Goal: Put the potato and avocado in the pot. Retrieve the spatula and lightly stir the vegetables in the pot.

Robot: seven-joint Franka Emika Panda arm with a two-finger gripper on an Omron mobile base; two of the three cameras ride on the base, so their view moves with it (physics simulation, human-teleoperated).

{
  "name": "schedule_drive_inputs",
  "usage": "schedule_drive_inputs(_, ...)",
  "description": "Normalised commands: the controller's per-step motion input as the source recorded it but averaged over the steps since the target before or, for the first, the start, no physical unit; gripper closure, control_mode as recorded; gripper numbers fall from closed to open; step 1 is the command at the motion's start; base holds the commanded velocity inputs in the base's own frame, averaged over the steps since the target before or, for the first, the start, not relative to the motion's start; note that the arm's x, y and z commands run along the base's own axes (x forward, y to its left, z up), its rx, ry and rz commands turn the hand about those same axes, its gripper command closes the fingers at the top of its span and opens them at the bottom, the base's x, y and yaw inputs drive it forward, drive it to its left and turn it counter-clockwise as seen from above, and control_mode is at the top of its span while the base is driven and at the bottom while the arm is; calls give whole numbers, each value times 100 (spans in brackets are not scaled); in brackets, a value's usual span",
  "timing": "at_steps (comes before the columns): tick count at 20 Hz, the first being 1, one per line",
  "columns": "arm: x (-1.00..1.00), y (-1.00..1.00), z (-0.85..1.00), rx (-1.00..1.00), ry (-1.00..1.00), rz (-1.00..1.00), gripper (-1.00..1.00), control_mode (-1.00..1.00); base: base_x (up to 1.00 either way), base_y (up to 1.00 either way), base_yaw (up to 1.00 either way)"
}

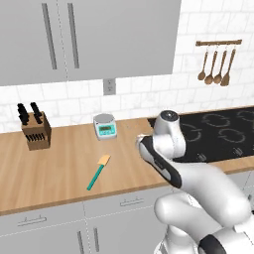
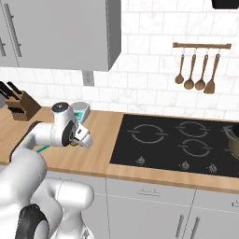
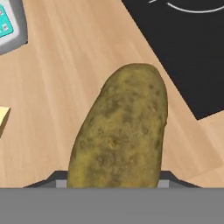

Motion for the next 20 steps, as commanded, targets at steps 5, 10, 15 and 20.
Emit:
schedule_drive_inputs(5,-53,-46,100,3,0,-6,100,-100,0,0,0)
schedule_drive_inputs(10,-80,-18,90,2,0,-12,100,-100,0,0,0)
schedule_drive_inputs(15,-36,-9,15,0,1,-5,100,100,-24,-24,-3)
schedule_drive_inputs(20,0,0,0,0,0,0,100,100,-18,-99,-8)
